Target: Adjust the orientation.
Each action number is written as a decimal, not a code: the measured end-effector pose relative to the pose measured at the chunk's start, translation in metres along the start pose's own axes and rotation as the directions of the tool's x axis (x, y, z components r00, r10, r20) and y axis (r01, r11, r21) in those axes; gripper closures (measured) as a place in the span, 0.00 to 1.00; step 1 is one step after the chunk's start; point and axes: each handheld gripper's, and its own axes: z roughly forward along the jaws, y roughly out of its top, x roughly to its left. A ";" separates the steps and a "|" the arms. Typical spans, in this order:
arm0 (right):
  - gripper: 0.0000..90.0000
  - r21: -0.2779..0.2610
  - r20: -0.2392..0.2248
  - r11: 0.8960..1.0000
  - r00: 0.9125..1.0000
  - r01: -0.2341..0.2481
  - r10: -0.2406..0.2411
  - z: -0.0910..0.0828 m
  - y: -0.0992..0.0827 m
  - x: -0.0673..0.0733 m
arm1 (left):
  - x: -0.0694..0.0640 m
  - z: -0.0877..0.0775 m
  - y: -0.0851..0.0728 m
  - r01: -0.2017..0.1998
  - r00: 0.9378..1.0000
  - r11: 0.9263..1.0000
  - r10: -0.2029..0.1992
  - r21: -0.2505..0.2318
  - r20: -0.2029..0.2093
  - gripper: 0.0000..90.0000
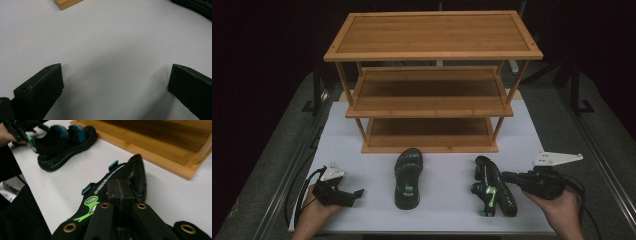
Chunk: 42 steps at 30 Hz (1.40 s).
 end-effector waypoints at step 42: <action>1.00 0.070 0.212 0.991 0.972 -0.118 0.101 -0.010 -0.034 -0.060 | 0.000 0.000 0.000 -0.001 1.000 1.000 0.001 0.001 0.000 0.00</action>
